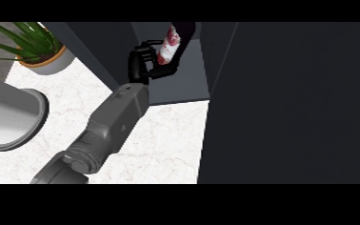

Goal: Pick up the wine, place it into the cabinet and close the cabinet

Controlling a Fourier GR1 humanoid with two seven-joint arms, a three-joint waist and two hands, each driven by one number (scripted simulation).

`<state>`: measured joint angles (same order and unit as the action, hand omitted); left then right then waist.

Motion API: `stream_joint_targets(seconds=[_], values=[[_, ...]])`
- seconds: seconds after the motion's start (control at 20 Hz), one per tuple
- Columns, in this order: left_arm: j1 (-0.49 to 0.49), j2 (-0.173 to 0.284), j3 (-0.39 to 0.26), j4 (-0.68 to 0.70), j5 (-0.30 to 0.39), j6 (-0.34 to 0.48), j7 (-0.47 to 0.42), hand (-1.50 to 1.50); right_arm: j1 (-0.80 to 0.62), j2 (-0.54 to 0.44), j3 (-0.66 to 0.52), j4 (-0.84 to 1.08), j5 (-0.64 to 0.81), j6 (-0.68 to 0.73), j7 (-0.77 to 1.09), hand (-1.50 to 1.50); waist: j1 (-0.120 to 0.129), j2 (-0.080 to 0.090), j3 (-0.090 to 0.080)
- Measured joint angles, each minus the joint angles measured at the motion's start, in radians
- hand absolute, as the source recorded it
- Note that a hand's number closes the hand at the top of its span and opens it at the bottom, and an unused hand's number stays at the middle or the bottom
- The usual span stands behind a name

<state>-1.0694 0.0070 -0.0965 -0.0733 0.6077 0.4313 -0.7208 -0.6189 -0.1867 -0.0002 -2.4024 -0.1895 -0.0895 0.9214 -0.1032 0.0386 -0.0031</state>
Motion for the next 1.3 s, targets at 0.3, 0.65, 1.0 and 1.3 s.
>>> stream_joint_targets(seconds=[0.3,0.65,1.0,1.3], values=[[0.064,-0.005,0.024,-0.009,0.037,-0.08,-0.019,1.5,-0.004,0.009,0.006,0.003,-0.008,0.002,-0.002,-1.5,-0.021,0.0,0.0],[0.124,-0.007,0.017,-0.018,0.071,-0.134,-0.034,1.5,-0.013,0.027,0.032,0.005,-0.01,0.0,-0.008,-1.5,-0.048,-0.003,-0.001],[0.176,-0.007,-0.012,-0.019,0.09,-0.146,-0.041,1.5,-0.011,0.032,0.026,0.01,-0.031,0.005,-0.016,-1.5,-0.066,-0.002,-0.002],[0.195,-0.005,-0.036,-0.034,0.109,-0.114,-0.051,1.5,-0.019,0.031,0.012,0.014,-0.042,0.006,-0.011,-1.5,-0.078,-0.003,-0.002]])
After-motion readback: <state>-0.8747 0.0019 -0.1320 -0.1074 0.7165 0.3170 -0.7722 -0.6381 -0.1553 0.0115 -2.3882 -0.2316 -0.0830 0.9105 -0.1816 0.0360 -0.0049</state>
